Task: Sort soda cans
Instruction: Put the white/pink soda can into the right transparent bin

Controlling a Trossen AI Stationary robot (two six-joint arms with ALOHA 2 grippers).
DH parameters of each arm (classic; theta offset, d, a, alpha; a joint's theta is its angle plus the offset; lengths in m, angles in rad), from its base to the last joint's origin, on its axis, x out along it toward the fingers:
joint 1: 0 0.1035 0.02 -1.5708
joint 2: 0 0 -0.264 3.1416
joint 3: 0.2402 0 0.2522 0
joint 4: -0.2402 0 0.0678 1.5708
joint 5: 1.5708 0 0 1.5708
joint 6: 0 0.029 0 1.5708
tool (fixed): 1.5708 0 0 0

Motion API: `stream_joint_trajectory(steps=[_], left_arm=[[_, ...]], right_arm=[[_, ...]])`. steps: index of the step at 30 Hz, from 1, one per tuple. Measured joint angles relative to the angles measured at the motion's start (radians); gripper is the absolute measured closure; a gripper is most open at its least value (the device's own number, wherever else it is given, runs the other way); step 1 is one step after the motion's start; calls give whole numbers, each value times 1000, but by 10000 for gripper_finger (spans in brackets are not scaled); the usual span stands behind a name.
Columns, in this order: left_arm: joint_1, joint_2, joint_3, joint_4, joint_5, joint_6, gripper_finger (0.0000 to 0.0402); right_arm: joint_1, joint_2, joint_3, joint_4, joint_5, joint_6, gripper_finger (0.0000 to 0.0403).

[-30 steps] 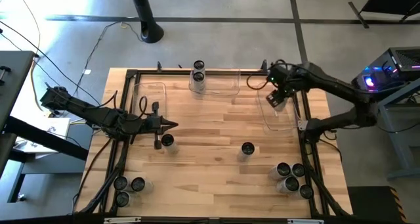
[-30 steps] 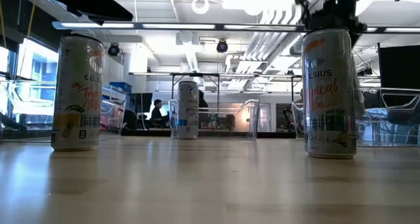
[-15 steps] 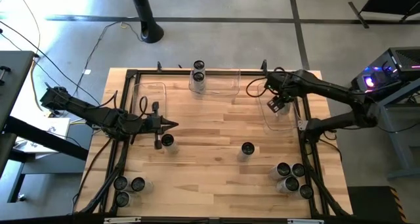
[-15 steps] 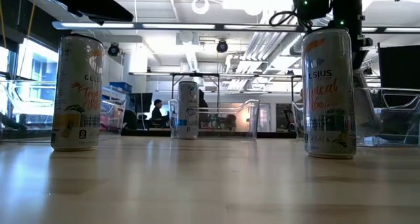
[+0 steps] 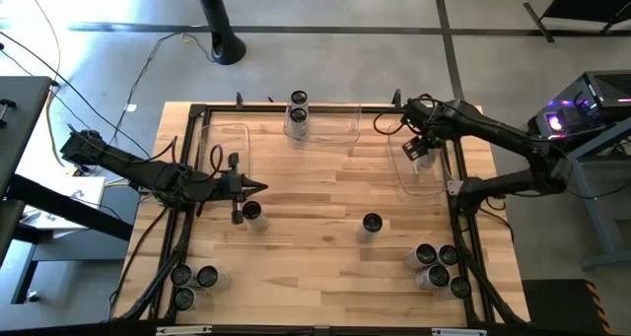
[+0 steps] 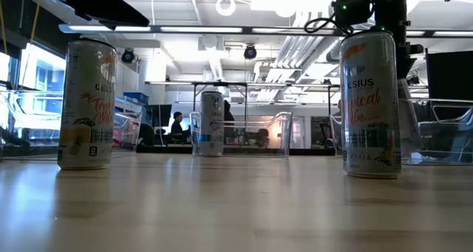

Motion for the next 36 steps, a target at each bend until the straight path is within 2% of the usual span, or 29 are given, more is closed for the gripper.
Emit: stream_joint_trajectory(steps=[4, 15, 18, 22, 26, 36], left_arm=[[0, 0, 0, -8, 0, -4, 401], [0, 0, 0, -32, 0, -19, 401], [0, 0, 0, -33, 0, -19, 401], [0, 0, 0, -47, 0, -19, 401], [0, 0, 0, -44, 0, -10, 401], [0, 0, 0, -40, 0, -10, 401]], right_arm=[[0, -21, 0, -14, -14, 11, 168], [0, -202, 0, -15, -18, 123, 168], [0, -219, -32, 23, -20, 135, 168], [-1, -220, -129, 53, -82, 134, 168], [2, -221, -178, 114, -55, 134, 168], [0, -234, -169, 98, -45, 128, 168]])
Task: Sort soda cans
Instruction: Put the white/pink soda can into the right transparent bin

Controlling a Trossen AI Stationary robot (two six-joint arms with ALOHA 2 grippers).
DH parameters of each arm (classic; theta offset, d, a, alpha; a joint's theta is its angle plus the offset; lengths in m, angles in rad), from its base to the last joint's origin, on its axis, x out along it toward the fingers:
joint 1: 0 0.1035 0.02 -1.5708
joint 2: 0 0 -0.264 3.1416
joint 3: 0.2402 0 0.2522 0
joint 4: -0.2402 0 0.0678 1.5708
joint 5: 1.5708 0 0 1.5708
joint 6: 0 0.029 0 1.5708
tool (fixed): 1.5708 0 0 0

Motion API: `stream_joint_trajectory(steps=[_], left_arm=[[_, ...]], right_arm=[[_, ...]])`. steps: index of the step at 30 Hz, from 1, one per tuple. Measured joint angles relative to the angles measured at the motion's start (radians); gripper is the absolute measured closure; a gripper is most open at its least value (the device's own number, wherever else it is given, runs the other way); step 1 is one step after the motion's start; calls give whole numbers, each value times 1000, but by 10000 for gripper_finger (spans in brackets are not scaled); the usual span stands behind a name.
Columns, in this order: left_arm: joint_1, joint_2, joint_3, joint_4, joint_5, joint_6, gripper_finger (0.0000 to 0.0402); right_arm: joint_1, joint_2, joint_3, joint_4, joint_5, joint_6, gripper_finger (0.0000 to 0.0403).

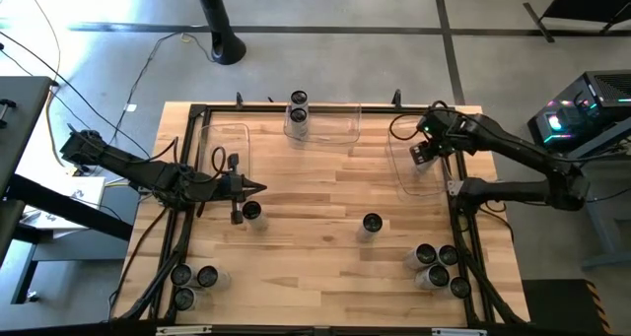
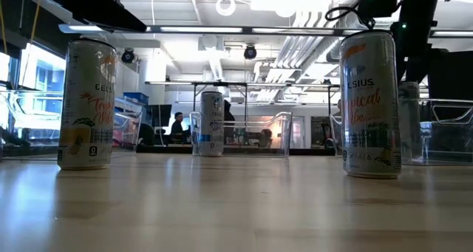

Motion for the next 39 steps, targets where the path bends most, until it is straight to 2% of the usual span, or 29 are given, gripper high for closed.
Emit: stream_joint_trajectory(steps=[6, 10, 13, 20, 23, 26, 31, 35, 39], left_arm=[[0, 0, 0, 0, 0, 0, 401], [0, 0, 0, 0, 0, 0, 401], [0, 0, 0, 0, 0, 0, 401], [0, 0, 0, -1, 0, -1, 401], [0, 0, 0, -1, 0, -9, 401], [0, 0, 0, -1, 0, -19, 401], [0, 0, 0, -1, 0, -36, 401], [0, 0, 0, -1, 0, -45, 401], [0, 0, 0, -1, 0, -53, 401]], right_arm=[[0, 2, 0, -47, 2, 30, 164], [0, 2, 0, -51, 5, 28, 111], [0, -3, 2, -44, 37, 20, 90], [3, -43, 76, -47, 71, 17, 83], [38, -70, 138, -41, 76, -7, 82], [142, -105, 183, 18, 86, -14, 82], [464, -130, 188, 200, 101, -32, 81], [746, -72, 188, 305, 157, -15, 81], [972, 26, 187, 434, 241, 54, 81]])
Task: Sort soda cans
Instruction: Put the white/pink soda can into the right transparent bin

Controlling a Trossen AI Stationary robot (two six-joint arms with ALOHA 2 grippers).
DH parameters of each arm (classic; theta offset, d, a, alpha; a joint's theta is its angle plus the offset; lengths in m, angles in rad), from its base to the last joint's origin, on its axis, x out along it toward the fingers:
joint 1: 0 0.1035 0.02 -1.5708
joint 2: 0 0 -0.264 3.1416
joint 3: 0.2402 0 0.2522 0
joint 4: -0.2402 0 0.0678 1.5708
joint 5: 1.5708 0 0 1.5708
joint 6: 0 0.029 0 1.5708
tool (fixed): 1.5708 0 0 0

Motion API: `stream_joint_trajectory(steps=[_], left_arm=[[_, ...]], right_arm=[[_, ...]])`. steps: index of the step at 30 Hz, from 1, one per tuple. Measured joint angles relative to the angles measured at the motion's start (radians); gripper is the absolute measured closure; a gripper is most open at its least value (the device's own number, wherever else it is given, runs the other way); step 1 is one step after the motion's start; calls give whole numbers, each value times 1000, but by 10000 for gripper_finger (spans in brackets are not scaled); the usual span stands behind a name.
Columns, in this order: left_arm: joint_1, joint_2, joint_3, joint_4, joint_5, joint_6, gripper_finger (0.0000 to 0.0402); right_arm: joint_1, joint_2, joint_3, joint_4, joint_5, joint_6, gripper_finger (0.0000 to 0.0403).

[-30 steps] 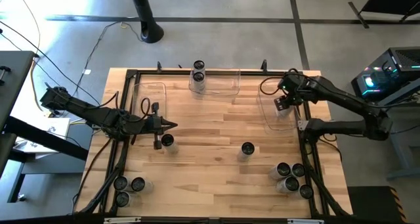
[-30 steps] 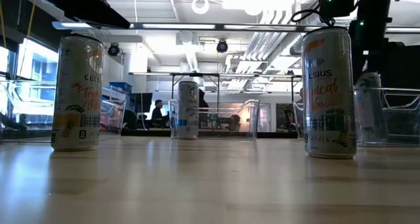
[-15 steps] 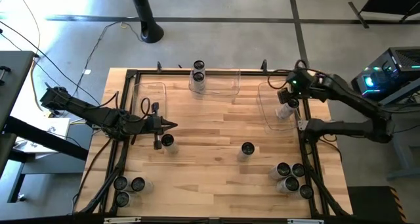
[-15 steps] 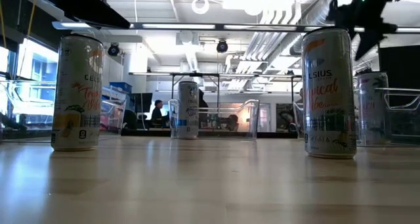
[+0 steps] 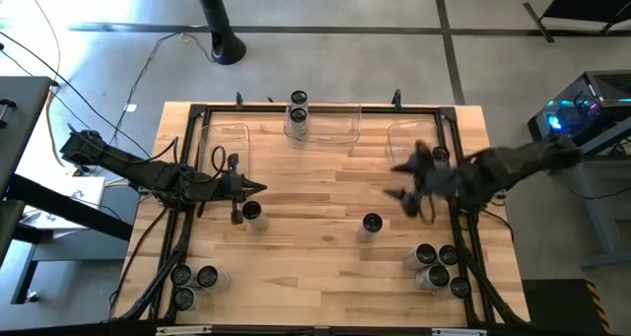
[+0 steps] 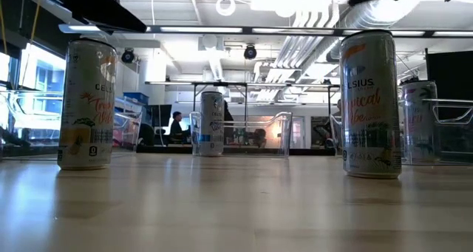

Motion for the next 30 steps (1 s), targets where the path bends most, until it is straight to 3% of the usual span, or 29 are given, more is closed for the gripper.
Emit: stream_joint_trajectory(steps=[3, 6, 12, 17, 22, 30], left_arm=[[0, 0, 0, 0, 0, 0, 401], [0, 0, 0, 1, 0, 15, 401], [0, 0, 0, 1, 0, 35, 401], [0, 0, 0, 10, 0, 35, 401], [0, 0, 0, 9, 0, 36, 401], [0, 0, 0, 10, 0, 37, 401]], right_arm=[[124, 78, 1, 70, 35, 45, 80], [212, 160, 58, 8, 45, 151, 80], [323, 348, 293, -399, 15, 485, 80], [343, 472, 438, -695, -176, 746, 80], [333, 519, 450, -726, -357, 780, 80], [270, 534, 450, -747, -382, 795, 80]])
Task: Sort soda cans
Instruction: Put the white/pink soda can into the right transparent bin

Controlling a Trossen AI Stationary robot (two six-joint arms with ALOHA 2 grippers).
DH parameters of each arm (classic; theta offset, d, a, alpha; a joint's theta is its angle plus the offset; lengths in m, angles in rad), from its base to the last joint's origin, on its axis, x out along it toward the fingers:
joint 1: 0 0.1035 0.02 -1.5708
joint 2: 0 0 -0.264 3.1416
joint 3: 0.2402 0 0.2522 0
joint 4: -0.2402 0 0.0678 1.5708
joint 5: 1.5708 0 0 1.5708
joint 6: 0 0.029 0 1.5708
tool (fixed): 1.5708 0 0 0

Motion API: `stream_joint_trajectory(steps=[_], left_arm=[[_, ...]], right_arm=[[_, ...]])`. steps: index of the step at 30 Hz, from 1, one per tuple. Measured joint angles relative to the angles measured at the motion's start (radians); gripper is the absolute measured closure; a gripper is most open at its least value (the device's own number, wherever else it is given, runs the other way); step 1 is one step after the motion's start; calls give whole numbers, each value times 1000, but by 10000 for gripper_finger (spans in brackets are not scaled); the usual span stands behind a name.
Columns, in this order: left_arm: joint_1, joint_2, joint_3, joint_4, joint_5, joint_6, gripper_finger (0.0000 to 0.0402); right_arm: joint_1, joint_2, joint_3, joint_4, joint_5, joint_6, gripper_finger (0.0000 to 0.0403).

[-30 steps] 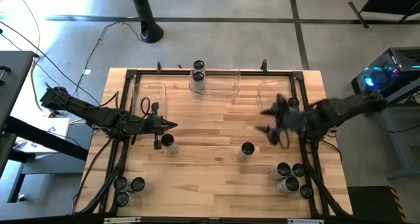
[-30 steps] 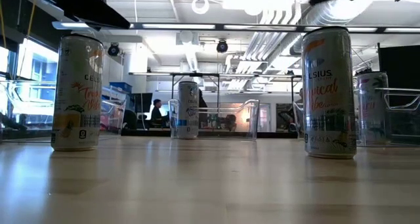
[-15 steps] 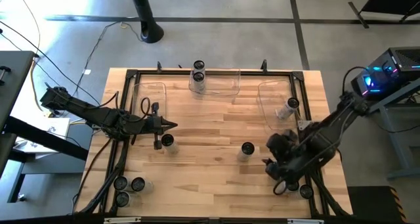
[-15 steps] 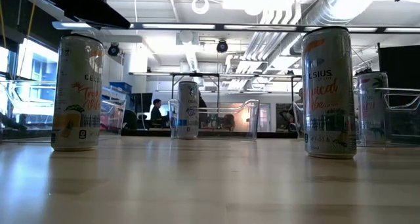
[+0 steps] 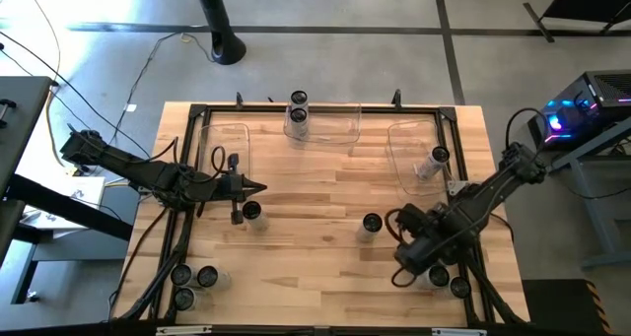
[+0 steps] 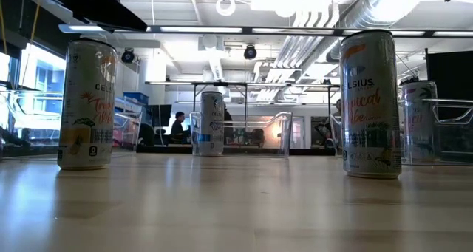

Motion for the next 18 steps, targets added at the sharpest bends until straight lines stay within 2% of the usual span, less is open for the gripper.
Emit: stream_joint_trajectory(steps=[4, 12, 18], left_arm=[[0, 0, 0, 0, 0, 0, 401], [0, 0, 0, 0, 0, 0, 401], [0, 0, 0, 1, 0, -1, 401]], right_arm=[[-19, 0, -6, -21, -31, 12, 79], [-12, 0, -112, 29, -166, -2, 79], [4, 0, -157, 110, -175, -8, 79]])
